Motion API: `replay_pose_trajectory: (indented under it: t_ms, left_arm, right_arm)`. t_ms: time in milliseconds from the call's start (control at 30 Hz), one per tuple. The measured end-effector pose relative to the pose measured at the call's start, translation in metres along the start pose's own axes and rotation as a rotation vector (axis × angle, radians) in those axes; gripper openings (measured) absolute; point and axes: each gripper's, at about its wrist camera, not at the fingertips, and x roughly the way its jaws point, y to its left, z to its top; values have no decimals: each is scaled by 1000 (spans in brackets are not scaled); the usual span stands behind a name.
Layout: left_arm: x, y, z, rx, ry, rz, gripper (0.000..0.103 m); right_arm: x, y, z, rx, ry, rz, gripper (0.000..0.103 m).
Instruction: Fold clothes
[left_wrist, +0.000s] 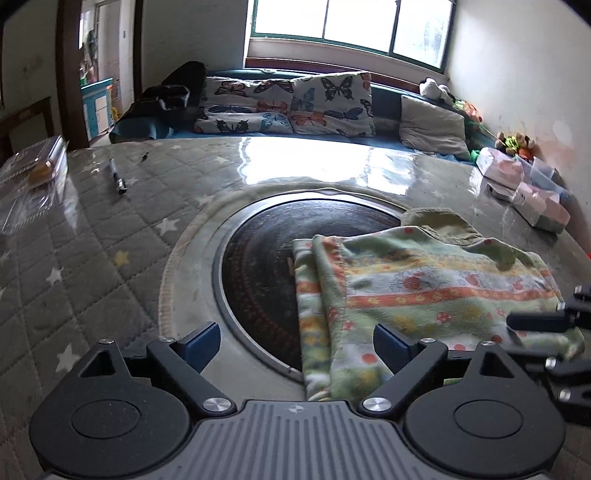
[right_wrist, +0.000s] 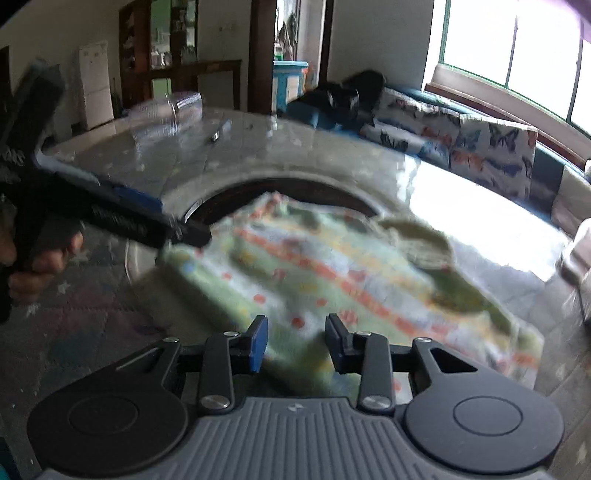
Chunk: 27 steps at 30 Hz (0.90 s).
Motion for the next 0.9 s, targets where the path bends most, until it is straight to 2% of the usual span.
replay_pose_trajectory:
  t_ms: [100, 200, 300, 467, 633, 800, 900]
  left_arm:
    - [-3, 5, -1, -12, -2, 2, 92]
    - [-7, 10, -1, -20, -12, 6, 92]
    - [-10, 14, 0, -37, -24, 0, 94]
    - [-13, 17, 1, -52, -30, -8, 94]
    - [-12, 24, 4, -72, -28, -7, 94]
    - [-13, 27, 5, -101, -19, -18, 94]
    - [-15, 31, 8, -107, -24, -15, 94]
  right_arm:
    - [2, 4, -3, -21, 5, -14, 34]
    - [-6, 3, 4, -3, -10, -12, 29]
    - [-7, 3, 8, -2, -20, -9, 29]
    - [8, 5, 10, -14, 24, 5, 29]
    - [11, 0, 30, -17, -6, -3, 29]
    - [38, -6, 29, 10, 54, 5, 30]
    - [28, 2, 32, -22, 32, 5, 30]
